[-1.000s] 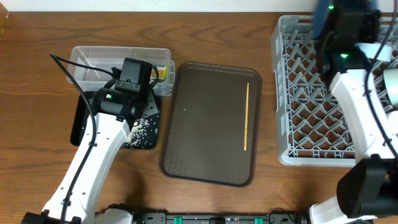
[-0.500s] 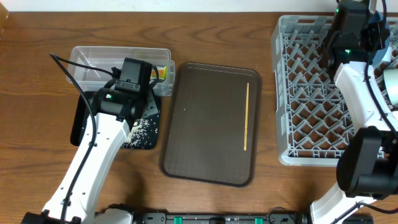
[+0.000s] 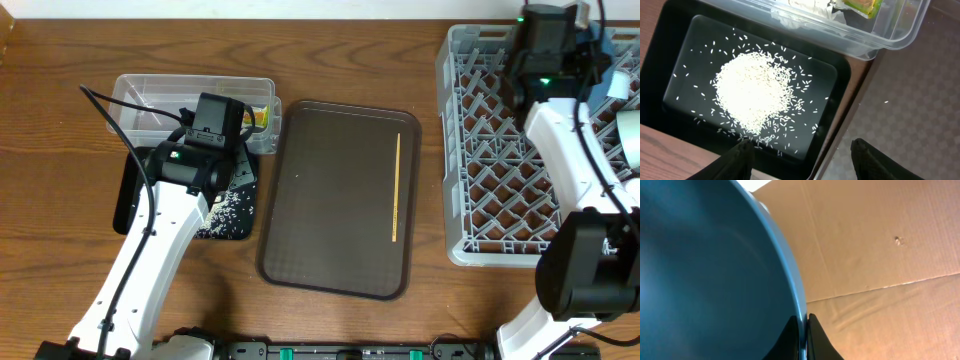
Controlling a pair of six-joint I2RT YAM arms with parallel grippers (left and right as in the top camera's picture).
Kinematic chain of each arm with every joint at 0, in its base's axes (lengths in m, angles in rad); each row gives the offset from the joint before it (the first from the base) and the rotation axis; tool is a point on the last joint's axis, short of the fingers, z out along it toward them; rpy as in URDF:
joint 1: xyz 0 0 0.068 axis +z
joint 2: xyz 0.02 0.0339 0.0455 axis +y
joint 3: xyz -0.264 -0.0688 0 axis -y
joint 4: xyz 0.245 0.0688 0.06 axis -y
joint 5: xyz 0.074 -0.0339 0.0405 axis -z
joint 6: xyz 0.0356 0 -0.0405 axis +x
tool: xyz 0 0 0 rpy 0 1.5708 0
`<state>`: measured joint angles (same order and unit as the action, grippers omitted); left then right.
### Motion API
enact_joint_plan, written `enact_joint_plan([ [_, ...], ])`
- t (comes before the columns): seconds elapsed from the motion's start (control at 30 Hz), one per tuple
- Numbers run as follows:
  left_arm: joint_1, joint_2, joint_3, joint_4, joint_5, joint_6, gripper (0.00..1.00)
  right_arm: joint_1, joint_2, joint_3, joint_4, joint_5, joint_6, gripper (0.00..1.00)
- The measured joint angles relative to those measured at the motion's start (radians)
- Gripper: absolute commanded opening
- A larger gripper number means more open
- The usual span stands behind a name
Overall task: Sort waste into correct bins and load items into the dishwasher rack
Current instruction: 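Carry the blue plate to the rack and stand it in the slots, then reach the right gripper to the wooden chopstick on the brown tray and grasp it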
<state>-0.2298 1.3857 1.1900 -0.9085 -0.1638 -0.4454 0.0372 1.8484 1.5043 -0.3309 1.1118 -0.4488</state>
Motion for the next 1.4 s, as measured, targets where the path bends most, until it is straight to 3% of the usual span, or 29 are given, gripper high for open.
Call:
enact_joint_plan([
  [0.2, 0.000, 0.000, 0.000, 0.000, 0.000, 0.000, 0.65, 0.056, 0.000, 0.000, -0.152, -0.016, 0.156, 0.13],
  [0.47, 0.000, 0.000, 0.000, 0.000, 0.000, 0.000, 0.65, 0.064, 0.000, 0.000, -0.343, -0.200, 0.365, 0.20],
  [0.83, 0.000, 0.000, 0.000, 0.000, 0.000, 0.000, 0.65, 0.062, -0.039, -0.015, -0.374, -0.391, 0.446, 0.50],
  [1.03, 0.000, 0.000, 0.000, 0.000, 0.000, 0.000, 0.65, 0.062, -0.195, -0.016, -0.374, -0.642, 0.446, 0.56],
  [1.13, 0.000, 0.000, 0.000, 0.000, 0.000, 0.000, 0.65, 0.061, -0.258, -0.016, -0.408, -0.842, 0.446, 0.54],
  [1.27, 0.000, 0.000, 0.000, 0.000, 0.000, 0.000, 0.65, 0.070, -0.262, -0.015, -0.468, -1.120, 0.453, 0.54],
  [1.4, 0.000, 0.000, 0.000, 0.000, 0.000, 0.000, 0.65, 0.115, -0.226, -0.022, -0.509, -1.256, 0.476, 0.55],
])
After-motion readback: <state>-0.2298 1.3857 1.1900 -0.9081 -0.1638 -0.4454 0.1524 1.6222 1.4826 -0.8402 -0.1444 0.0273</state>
